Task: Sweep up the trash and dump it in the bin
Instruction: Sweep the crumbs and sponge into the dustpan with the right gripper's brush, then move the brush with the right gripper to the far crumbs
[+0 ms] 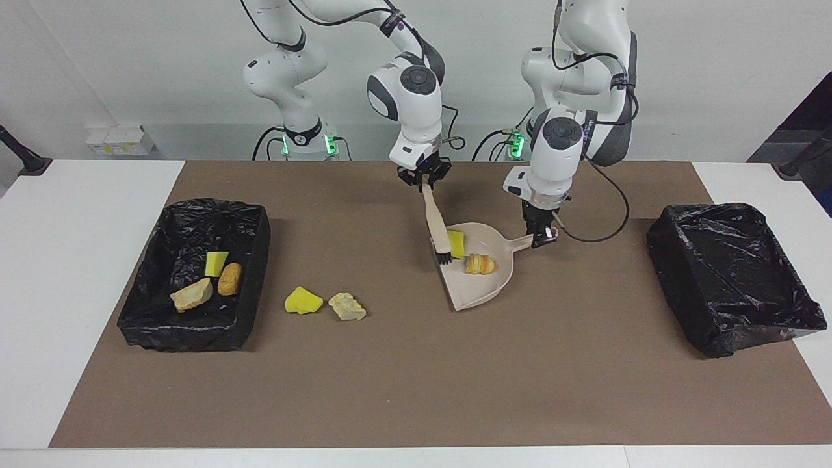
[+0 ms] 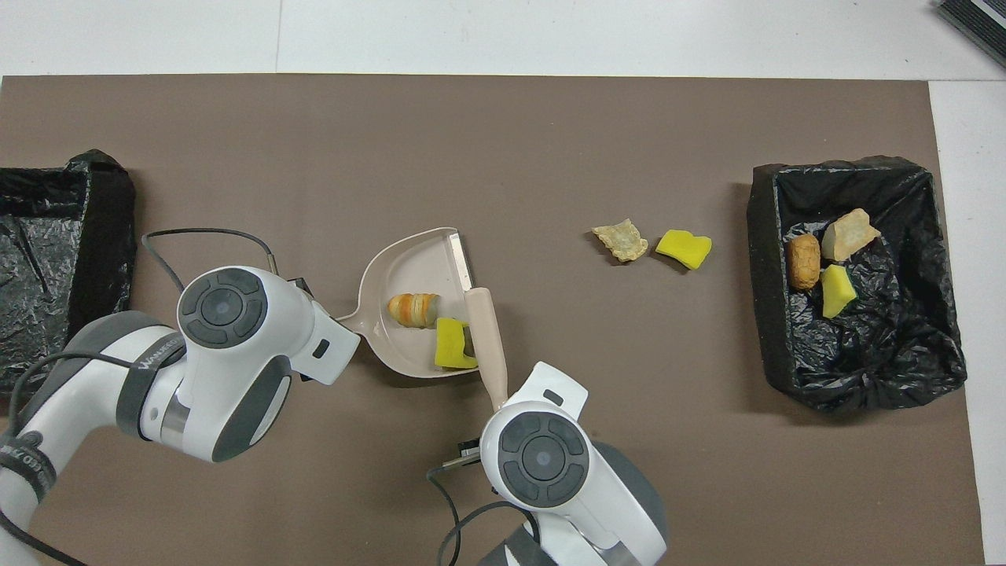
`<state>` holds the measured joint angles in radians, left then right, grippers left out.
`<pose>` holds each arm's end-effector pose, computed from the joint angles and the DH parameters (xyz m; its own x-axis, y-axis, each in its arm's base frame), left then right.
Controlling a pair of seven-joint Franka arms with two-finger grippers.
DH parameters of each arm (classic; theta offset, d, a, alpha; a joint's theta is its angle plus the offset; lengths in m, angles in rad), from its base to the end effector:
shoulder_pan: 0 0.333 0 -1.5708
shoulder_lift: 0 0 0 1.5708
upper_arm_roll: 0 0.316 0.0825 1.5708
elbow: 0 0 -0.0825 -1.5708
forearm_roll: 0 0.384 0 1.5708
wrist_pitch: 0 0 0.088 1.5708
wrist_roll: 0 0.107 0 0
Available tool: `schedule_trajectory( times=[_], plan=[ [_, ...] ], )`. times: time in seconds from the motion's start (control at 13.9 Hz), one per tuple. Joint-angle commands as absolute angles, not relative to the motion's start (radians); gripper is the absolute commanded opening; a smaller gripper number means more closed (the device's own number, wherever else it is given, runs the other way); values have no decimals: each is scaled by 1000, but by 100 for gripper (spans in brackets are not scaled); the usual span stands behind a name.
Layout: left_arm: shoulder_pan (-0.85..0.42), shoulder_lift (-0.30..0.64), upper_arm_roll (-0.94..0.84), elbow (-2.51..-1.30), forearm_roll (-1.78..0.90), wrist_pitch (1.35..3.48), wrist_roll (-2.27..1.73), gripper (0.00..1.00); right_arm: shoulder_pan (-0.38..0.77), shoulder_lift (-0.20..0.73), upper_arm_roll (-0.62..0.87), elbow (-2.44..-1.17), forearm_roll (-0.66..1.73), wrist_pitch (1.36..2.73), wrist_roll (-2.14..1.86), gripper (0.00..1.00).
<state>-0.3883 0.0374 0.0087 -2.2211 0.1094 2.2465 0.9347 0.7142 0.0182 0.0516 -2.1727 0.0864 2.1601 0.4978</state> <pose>0.4936 -0.1936 0.3578 0.1873 -0.9793 -0.0770 -0.9820 -0.1848 -0.0383 0.3822 0.3722 0.3819 0.9739 0.2181 -0.0625 0.2154 -0.9754 -0.0470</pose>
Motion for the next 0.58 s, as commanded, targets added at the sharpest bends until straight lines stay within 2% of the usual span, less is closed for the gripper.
schedule_trajectory(
  times=[0.0, 0.14, 0.29, 0.51],
  plan=[
    [-374, 84, 6, -2160, 118, 2257, 934, 0, 645, 20, 54, -2145, 19, 2118, 396, 0],
    [-373, 90, 6, -2146, 115, 2255, 934, 0, 545, 73, 54, -2085, -6, 2093, 348, 0],
    [-364, 101, 6, -2128, 114, 2253, 927, 0, 468, 126, 54, -1981, -41, 2005, 351, 0],
    [-377, 109, 6, -2121, 72, 2237, 901, 0, 379, 161, 51, -1890, -128, 1922, 362, 0]
  ],
)
